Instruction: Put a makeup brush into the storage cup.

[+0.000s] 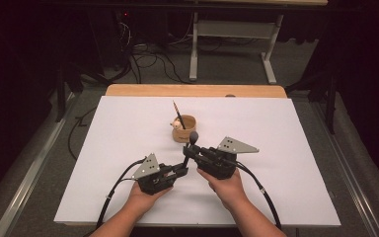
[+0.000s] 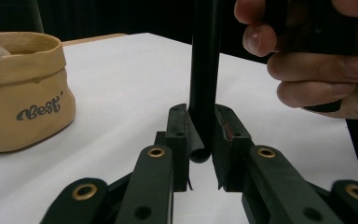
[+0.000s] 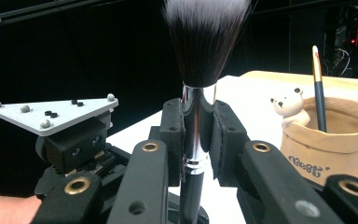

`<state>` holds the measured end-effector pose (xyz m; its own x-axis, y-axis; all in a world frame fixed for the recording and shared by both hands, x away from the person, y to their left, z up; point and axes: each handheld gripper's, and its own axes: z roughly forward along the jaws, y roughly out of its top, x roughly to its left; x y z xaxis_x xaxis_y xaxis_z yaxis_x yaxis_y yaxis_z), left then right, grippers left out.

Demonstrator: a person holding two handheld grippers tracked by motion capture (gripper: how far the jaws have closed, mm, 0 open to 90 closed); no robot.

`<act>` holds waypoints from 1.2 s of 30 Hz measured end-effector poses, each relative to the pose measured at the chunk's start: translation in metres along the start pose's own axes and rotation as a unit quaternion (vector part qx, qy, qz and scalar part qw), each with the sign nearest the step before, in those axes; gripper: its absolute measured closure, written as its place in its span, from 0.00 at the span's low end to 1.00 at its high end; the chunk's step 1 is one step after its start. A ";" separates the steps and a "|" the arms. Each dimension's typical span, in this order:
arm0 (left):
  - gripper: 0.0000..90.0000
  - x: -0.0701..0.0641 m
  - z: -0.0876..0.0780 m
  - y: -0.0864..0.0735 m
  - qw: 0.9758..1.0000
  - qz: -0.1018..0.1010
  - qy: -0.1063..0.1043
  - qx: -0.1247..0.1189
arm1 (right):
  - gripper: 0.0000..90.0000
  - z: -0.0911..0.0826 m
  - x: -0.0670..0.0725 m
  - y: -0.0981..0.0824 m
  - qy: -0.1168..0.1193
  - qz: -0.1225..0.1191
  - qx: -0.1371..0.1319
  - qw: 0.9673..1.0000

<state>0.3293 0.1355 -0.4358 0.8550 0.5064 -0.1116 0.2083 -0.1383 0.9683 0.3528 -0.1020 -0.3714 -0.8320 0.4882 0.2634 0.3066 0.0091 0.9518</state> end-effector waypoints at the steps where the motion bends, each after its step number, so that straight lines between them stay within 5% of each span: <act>1: 0.85 0.000 0.000 0.000 1.000 0.000 0.001 -0.001 | 0.88 0.000 0.000 0.000 0.000 -0.001 0.000 1.000; 13: 0.60 -0.001 0.000 0.001 1.000 0.009 0.022 0.010 | 0.88 -0.001 0.000 0.001 -0.007 -0.007 -0.001 1.000; 29: 0.45 0.006 -0.004 0.003 0.999 -0.005 0.039 0.016 | 0.88 -0.010 -0.010 0.004 -0.031 -0.015 -0.008 0.999; 36: 0.32 0.013 -0.012 0.004 0.997 -0.013 0.074 0.018 | 0.88 -0.018 -0.019 0.005 -0.056 -0.024 -0.012 0.998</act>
<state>0.3358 0.1516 -0.4311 0.7702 0.6299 -0.1000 0.2492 -0.1529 0.9563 0.3617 -0.1270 -0.3683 -0.7882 0.5825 0.1987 0.2547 0.0147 0.9669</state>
